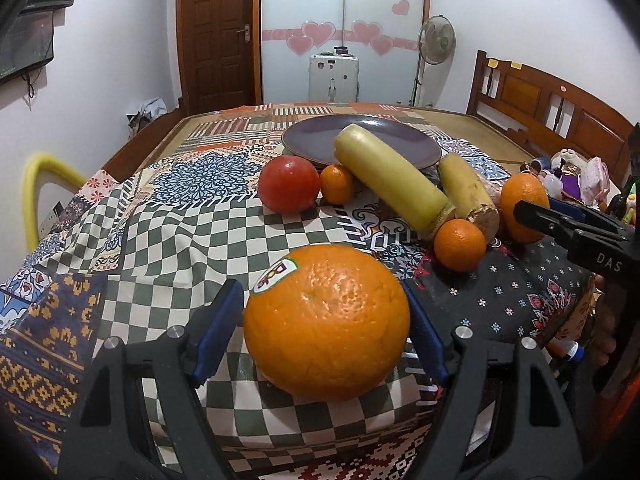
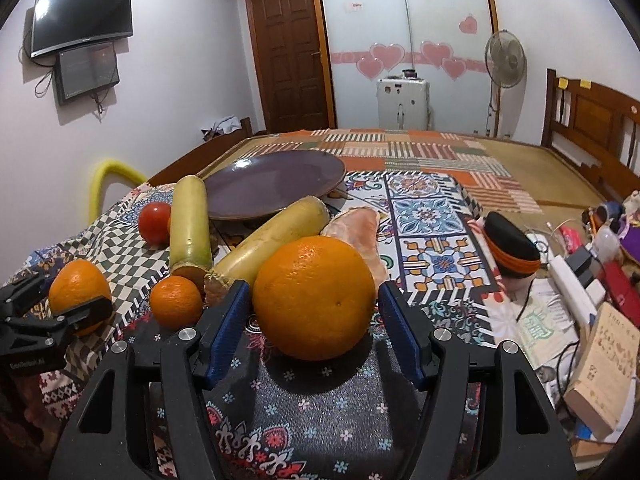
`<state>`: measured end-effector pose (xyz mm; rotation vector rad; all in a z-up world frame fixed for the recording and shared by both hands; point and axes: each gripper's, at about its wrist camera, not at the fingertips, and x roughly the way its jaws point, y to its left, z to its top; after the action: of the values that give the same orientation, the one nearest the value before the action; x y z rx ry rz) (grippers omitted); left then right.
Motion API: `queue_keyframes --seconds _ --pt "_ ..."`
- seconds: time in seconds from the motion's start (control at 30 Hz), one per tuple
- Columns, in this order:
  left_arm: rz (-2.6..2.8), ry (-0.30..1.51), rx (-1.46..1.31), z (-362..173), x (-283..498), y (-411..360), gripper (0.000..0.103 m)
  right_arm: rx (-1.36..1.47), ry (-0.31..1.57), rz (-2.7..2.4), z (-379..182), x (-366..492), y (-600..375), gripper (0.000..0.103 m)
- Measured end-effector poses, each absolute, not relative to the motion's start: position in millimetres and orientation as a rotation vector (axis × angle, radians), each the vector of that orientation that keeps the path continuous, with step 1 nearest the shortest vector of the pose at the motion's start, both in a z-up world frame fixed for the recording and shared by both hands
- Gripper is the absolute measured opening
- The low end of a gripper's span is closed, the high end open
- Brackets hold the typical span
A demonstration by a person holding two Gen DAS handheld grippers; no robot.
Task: Organize fruits
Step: 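Grasp the large stickered orange with the left tool while the right tool grasps another large orange, then carry the orange onto the purple plate and open the left tool while the right tool places its orange there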
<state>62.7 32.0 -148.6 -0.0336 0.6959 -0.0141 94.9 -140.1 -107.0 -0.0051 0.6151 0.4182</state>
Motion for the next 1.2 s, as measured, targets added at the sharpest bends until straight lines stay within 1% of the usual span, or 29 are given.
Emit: queue_keyframes --seconds 0.13,0.47,0.63,1.2 --pt "-0.020 0.693 -0.040 -148.8 64.3 32.0 0.070 0.000 0.623 0.427 -109.4 96.9 -139.0 0.063" --pt "-0.016 0.693 -0.024 -147.4 67.4 30.1 0.069 0.031 0.625 0.445 -108.3 98.6 -142.2 0.061" --pt "0.007 0.680 -0.030 -141.0 66.6 35.5 0.069 0.035 0.596 0.443 -99.8 94.4 -147.0 0.061" --pt "0.004 0.497 0.001 -64.9 71.1 38.0 0.069 -0.005 0.448 0.427 -50.0 94.6 -153.4 0.061"
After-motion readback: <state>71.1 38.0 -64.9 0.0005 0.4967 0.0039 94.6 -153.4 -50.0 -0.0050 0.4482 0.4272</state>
